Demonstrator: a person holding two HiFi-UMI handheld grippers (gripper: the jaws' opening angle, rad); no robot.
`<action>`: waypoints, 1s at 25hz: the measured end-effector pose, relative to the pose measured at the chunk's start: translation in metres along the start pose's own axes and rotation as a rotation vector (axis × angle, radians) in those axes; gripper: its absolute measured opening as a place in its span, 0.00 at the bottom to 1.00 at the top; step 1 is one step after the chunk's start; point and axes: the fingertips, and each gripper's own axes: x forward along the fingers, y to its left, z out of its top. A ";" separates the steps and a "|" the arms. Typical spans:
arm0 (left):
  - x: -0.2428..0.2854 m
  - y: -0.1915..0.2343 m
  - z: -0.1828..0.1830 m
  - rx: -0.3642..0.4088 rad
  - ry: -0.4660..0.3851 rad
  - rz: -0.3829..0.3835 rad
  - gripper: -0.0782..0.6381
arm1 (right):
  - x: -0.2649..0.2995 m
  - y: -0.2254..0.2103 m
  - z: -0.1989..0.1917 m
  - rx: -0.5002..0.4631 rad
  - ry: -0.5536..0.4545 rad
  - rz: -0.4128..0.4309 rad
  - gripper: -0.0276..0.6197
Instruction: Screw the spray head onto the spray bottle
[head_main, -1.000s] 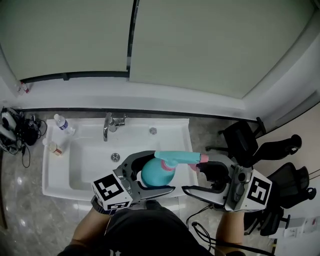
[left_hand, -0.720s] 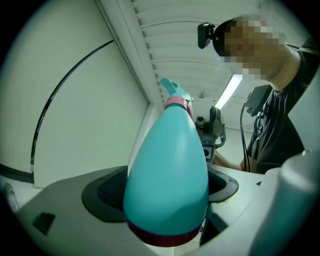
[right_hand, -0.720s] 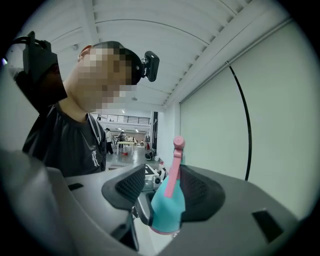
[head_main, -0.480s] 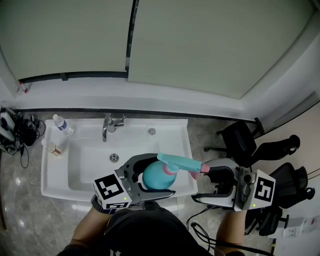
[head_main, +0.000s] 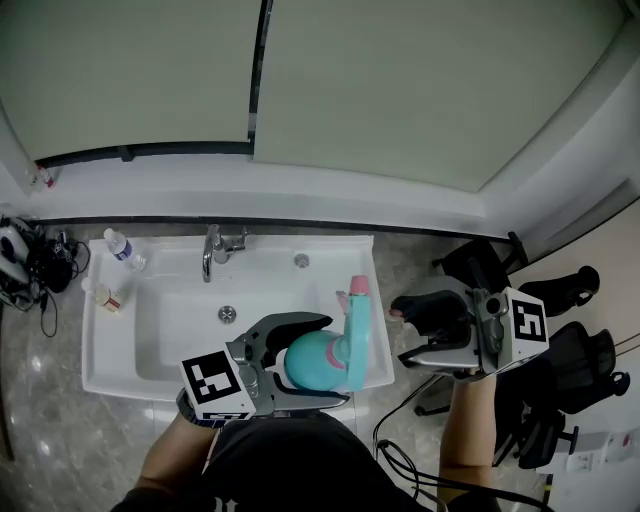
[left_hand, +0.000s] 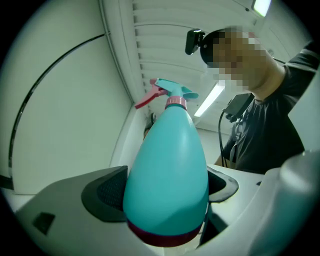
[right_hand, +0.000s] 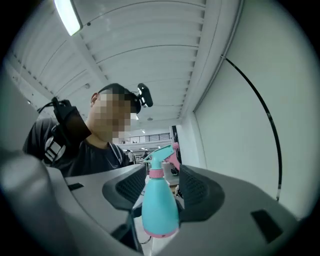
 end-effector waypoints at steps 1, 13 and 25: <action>-0.001 0.002 0.000 0.018 0.014 0.014 0.72 | 0.009 0.005 -0.001 -0.033 0.015 -0.016 0.36; 0.003 0.007 -0.004 0.047 0.063 0.042 0.72 | 0.053 0.008 -0.014 -0.163 0.096 -0.151 0.33; -0.005 0.045 0.003 0.117 -0.029 0.333 0.72 | 0.042 -0.026 -0.025 -0.043 0.036 -0.548 0.25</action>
